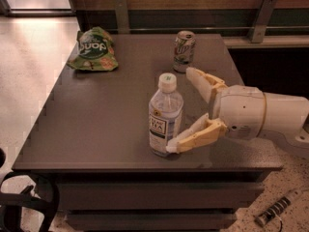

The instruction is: Move blue plastic bottle near green rice chip bag

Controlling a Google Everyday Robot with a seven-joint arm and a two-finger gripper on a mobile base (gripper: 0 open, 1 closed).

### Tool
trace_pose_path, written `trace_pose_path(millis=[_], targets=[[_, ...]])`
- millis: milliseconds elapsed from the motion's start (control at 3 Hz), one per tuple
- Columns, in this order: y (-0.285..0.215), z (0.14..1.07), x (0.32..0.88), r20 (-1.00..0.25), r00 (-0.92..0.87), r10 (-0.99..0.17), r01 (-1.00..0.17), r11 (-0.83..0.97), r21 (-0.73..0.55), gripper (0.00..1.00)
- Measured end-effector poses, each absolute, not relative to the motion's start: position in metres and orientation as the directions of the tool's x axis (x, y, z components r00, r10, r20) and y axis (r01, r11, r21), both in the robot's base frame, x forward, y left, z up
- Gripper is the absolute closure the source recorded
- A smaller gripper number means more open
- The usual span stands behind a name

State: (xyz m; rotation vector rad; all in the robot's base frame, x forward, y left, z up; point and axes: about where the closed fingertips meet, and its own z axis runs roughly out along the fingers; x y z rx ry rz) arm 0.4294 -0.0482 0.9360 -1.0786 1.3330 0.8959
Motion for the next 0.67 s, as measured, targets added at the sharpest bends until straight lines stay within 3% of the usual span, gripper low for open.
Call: trace_pose_path(millis=[333, 667], targets=[[-0.034, 0.93, 0.423, -0.99, 0.09, -0.112, -0.949, 0.292, -0.119, 0.13], [-0.022, 0.932, 0.417, -0.982, 0.134, -0.136, -0.945, 0.281, -0.168, 0.36]])
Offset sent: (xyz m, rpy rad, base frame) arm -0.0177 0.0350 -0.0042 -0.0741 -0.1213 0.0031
